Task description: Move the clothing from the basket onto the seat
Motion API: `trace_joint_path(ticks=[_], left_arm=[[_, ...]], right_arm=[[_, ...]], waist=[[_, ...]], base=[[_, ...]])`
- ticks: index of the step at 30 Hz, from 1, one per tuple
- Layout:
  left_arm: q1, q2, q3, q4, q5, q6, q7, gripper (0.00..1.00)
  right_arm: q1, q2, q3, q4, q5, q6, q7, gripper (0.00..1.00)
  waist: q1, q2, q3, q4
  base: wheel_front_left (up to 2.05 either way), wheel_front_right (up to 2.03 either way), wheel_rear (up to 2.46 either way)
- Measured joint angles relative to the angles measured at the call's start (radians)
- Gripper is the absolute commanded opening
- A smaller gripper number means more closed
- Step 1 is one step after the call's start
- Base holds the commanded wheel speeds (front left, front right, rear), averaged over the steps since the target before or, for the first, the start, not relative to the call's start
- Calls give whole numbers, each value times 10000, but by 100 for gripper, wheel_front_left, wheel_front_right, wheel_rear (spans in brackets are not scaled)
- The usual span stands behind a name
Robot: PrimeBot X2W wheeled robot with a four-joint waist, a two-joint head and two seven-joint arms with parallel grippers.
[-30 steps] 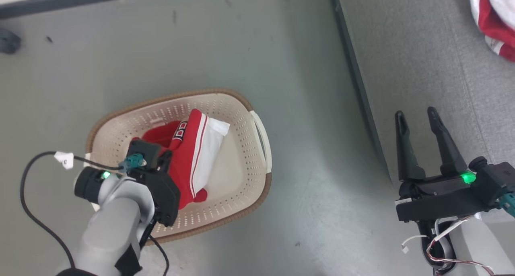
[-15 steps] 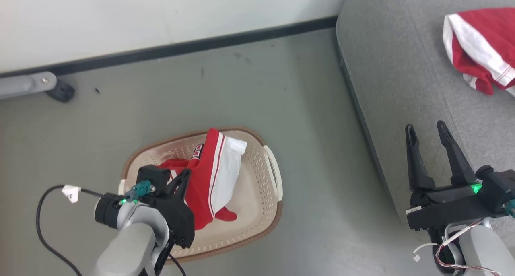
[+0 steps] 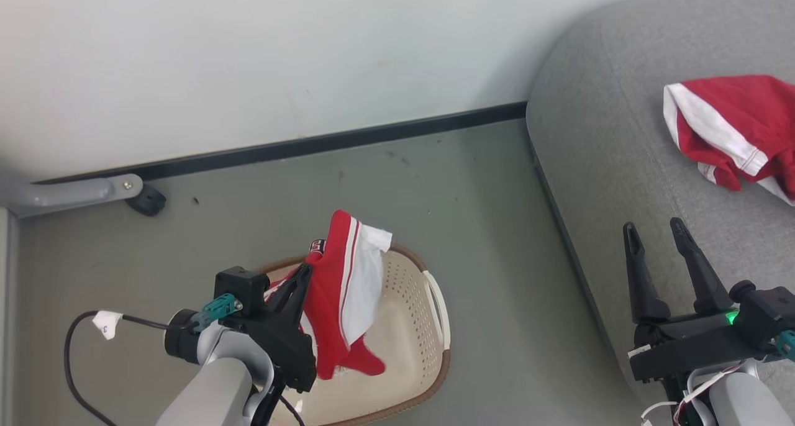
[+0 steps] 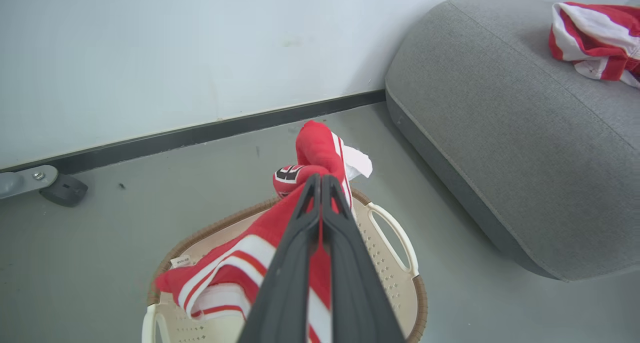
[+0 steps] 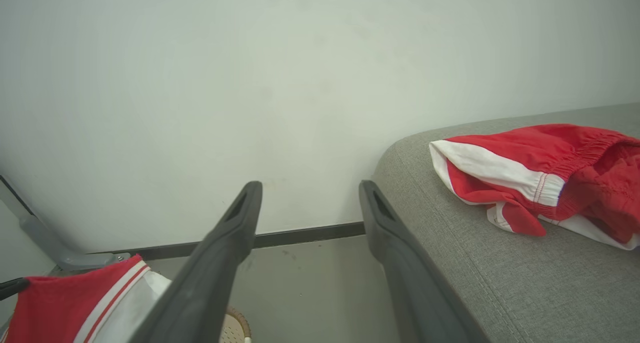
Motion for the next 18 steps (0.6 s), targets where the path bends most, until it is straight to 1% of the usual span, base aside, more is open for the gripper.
trace_joint_path(ticks=[1,2,3,4,8,18], left_arm=[[60,17,33,-111,-6,0,-2,49],[105,33,44,-190,-6,0,-2,78],[159,58,58,-290,-6,0,-2,78],[232,75,71,-393,-8,0,-4,81],[530,109,100,-779,-21,0,-6,100],[1169,257,282,-1647,-90,4,-8,100]], right_arm=[[2,0,17,8,0,2,0,100],[2,0,23,23,0,2,0,100],[4,0,27,36,2,6,0,100],[11,-4,27,56,4,35,0,100],[228,-67,-4,92,48,46,0,100],[457,-213,-46,132,94,77,0,100]], waist=[[0,1,-76,16],[0,0,-148,28],[0,1,-219,40],[1,1,-288,49],[0,1,-561,92],[1,0,-1168,427]], base=[[0,0,0],[0,0,0],[0,0,0],[0,0,0],[0,0,0],[0,0,0]])
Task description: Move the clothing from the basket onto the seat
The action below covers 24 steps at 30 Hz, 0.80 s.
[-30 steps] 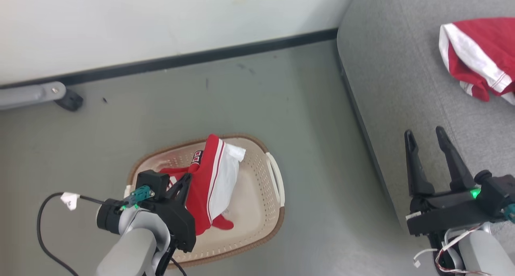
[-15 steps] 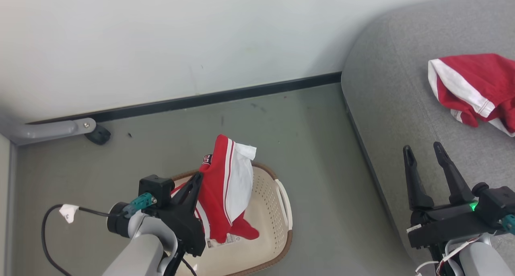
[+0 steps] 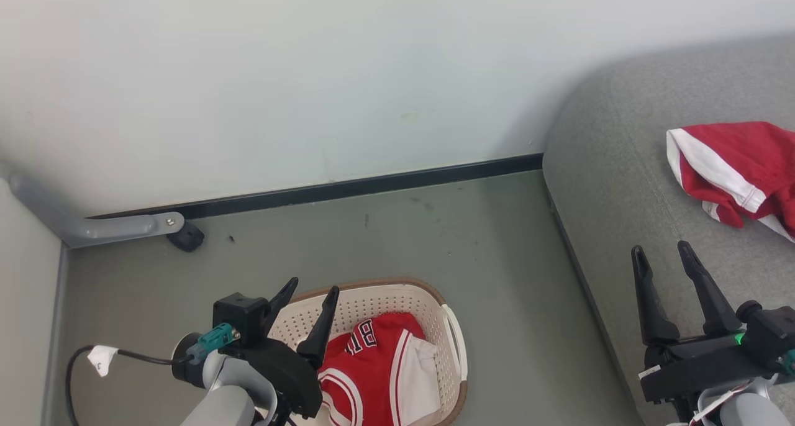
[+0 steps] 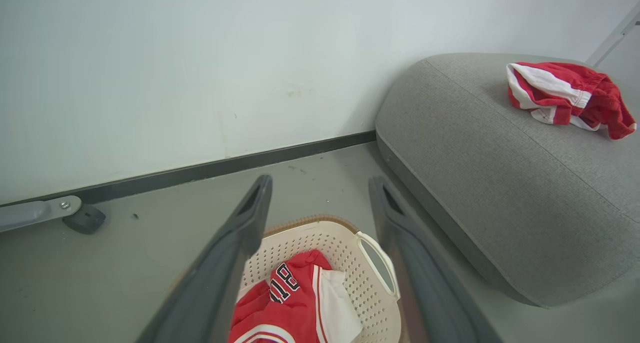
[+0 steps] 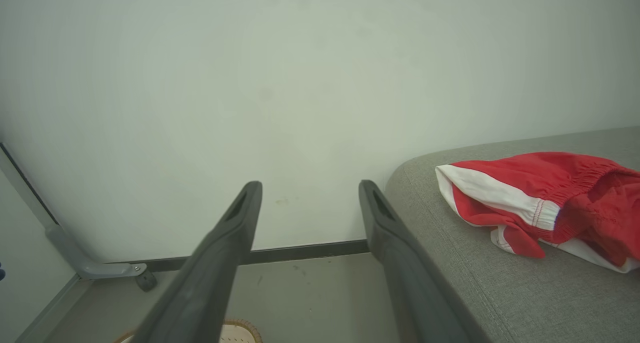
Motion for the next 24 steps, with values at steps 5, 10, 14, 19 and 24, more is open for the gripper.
trace_joint_path(ticks=[5,10,14,19,24], left_arm=[[344,121,173,-554,0,140,0,100],[829,389,443,-1281,-2,353,0,100],[1219,610,692,-1847,-6,523,0,100],[1628,792,895,-2445,-17,709,0,100],[2163,1016,1204,-3196,-25,1001,-2,100]], right_arm=[[142,-100,-19,-2,79,0,0,100],[242,-205,-65,-12,86,13,0,100],[371,-286,-94,-27,88,13,0,100],[490,-366,-113,-123,90,44,0,100],[576,-433,-121,-163,104,44,0,100]], waist=[[0,0,-201,243],[0,0,-462,521],[0,0,-647,702],[0,0,-801,877],[1,1,-966,1039]], base=[[0,0,0],[0,0,0],[0,0,0],[0,0,0],[0,0,0]])
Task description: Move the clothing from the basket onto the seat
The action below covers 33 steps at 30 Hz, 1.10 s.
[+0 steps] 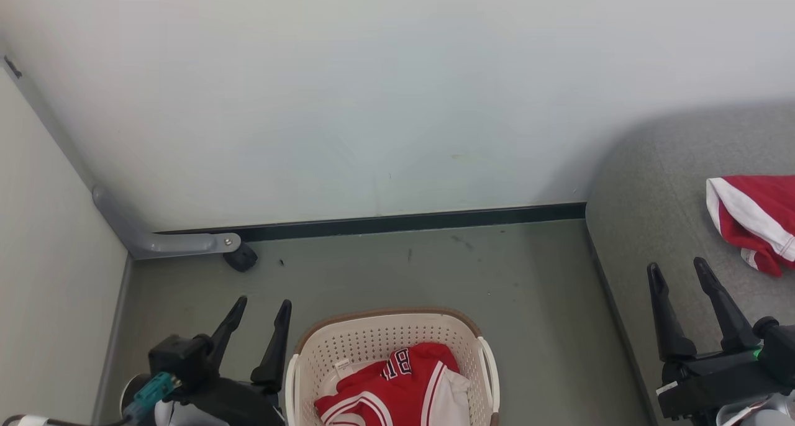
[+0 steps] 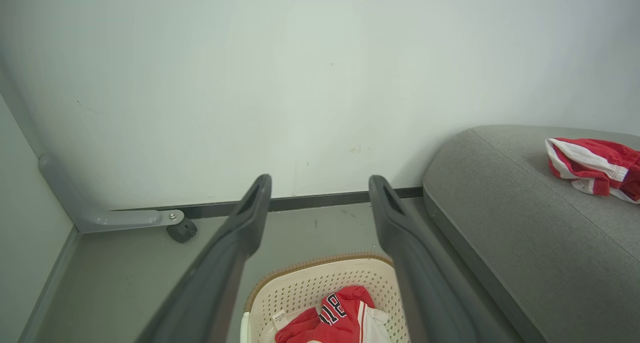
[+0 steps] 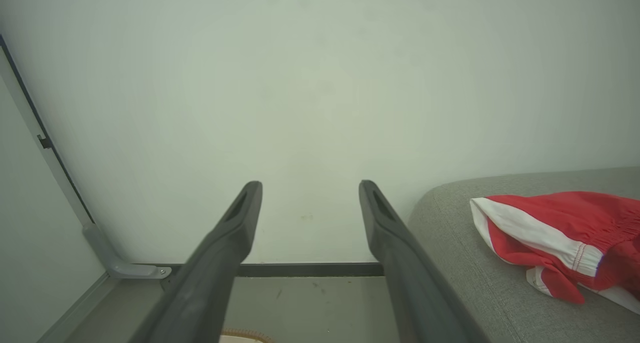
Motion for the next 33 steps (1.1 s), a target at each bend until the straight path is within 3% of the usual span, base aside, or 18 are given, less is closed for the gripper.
trace_joint_path(ticks=[7,16,33], left_arm=[[781,410,640,-1133,-81,495,0,100],[1743,514,1151,-2451,-253,1018,0,100],[2274,685,1457,-3921,-219,1321,4,100]], right_arm=[[163,-6,65,-148,0,12,0,100],[652,-36,27,-353,71,12,0,100],[675,-31,36,-633,71,10,0,100]], waist=[[0,0,-154,68],[-1,0,-318,97],[0,0,-248,30]], base=[[0,0,0],[0,0,0],[0,0,0]])
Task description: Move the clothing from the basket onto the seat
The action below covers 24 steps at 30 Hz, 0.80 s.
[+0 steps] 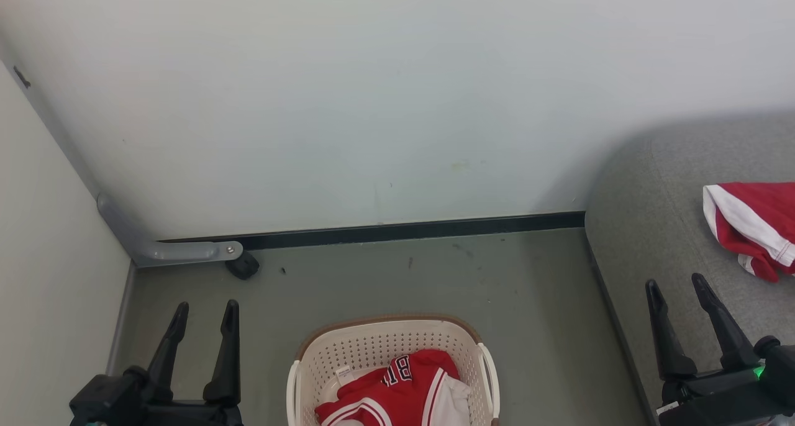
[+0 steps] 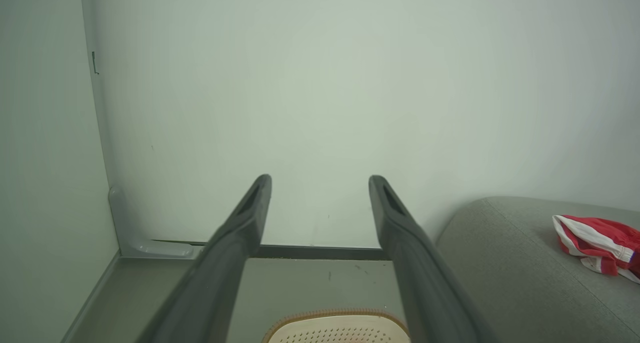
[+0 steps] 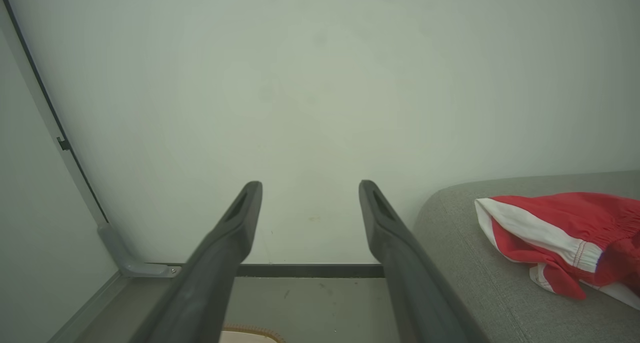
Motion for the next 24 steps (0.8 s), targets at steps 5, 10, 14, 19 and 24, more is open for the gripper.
trace_joint_path(ticks=[5,10,14,19,24], left_arm=[[1,-6,10,-221,71,38,73,100],[36,-6,56,-408,77,52,188,100],[72,-6,84,-497,84,117,280,100],[100,-10,123,-550,86,132,384,100],[145,-29,123,-658,159,138,543,100]], right_arm=[[0,2,2,-25,0,-12,0,100],[-1,2,4,-35,4,-13,2,100],[-3,2,10,-59,15,-13,2,100],[-9,2,12,-77,17,-13,4,100],[-9,2,36,-159,67,-15,12,100]], waist=[[0,0,64,-1],[0,0,123,-13],[0,0,166,-27],[0,0,218,-43],[0,0,287,-61]], base=[[0,0,0],[0,0,0],[0,0,0],[0,0,0],[0,0,0]])
